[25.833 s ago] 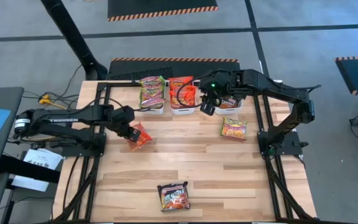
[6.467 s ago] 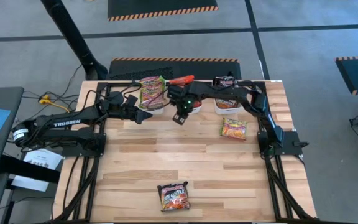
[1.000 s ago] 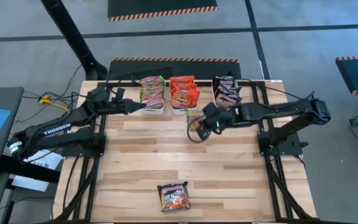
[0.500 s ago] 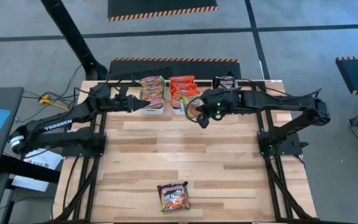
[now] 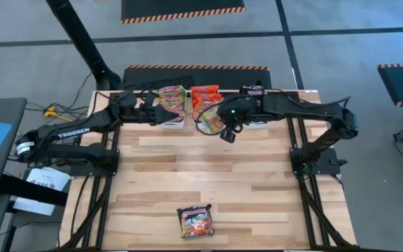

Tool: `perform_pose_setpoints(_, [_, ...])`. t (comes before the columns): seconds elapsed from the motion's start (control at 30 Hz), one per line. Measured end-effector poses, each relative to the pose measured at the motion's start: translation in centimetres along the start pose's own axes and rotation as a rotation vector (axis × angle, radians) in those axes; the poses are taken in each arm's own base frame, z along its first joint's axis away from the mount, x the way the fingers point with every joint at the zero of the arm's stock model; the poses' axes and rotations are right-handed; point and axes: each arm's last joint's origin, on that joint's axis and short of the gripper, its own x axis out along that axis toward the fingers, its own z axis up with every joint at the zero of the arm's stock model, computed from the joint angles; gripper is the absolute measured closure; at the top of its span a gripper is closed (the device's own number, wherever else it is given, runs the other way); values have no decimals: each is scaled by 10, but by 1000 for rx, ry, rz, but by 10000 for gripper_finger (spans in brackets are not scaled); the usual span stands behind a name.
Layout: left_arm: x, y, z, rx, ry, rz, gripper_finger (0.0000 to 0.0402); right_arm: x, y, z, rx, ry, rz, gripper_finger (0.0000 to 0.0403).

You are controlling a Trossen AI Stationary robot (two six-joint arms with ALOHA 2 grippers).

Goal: Sort Maruchan noodles
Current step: Put the green noodle pack into the left white bin

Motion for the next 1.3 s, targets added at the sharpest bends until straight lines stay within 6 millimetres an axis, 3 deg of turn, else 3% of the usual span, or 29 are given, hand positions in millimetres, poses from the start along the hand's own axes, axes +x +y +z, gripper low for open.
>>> perform_pose_setpoints(0.13, [8,-4,3,-5,8,1,209,14,9,7,-113,92,-23,403])
perform_pose_setpoints(0.4, [24,4,1,-62,51,40,210,32,29,30,-302,105,-20,402])
perform_pose_setpoints(0.67, [25,7,0,-71,48,74,210,46,40,50,-441,111,-7,402])
perform_pose_setpoints(0.97, [24,8,-1,-67,67,74,210,56,47,69,-531,73,-9,402])
perform_pose_setpoints(1.3, [24,10,-3,-78,103,91,210,53,48,76,-557,18,-27,402])
